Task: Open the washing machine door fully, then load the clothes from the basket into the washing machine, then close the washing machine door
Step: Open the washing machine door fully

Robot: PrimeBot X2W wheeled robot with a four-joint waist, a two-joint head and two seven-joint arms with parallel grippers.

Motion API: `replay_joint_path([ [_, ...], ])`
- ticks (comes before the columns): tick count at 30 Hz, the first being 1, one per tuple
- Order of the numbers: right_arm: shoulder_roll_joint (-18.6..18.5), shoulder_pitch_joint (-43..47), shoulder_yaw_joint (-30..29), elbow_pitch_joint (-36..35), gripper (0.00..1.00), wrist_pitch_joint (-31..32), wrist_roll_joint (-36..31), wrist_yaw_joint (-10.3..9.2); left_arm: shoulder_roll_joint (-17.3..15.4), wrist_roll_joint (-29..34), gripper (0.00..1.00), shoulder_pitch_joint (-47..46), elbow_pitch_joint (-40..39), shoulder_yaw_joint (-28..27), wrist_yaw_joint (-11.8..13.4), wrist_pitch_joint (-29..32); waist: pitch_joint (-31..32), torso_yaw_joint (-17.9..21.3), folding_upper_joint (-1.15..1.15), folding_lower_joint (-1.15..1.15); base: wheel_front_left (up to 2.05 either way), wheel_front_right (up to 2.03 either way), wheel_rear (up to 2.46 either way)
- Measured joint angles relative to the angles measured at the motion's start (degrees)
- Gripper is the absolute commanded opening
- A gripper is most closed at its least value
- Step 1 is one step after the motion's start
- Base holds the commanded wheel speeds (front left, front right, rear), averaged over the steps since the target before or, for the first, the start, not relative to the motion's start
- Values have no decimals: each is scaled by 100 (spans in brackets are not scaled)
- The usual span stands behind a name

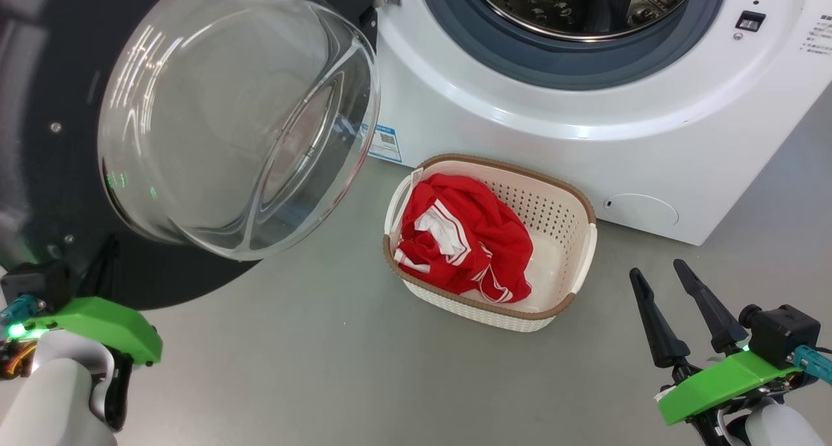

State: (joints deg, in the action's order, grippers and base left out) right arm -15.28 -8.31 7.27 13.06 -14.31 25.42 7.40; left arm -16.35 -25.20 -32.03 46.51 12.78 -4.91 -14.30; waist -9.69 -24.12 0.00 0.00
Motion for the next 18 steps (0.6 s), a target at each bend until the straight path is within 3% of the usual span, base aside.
replay_joint_path([
  [14, -9, -1, 45, -3, 100, 0, 2, 0, 107, 93, 0, 588, -944, -261, -31, -15, 21, 224, 0, 0, 0, 0, 0],
  [16, -10, -1, 71, -3, 100, 0, 5, 0, 138, 107, 34, 717, -1105, -301, -21, -15, 23, 278, 0, 0, 0, 0, 0],
  [18, -11, -1, 90, -4, 100, 0, 10, 0, 172, 145, 57, 836, -1310, -336, 8, -15, 26, 339, 0, 0, 0, 0, 0],
])
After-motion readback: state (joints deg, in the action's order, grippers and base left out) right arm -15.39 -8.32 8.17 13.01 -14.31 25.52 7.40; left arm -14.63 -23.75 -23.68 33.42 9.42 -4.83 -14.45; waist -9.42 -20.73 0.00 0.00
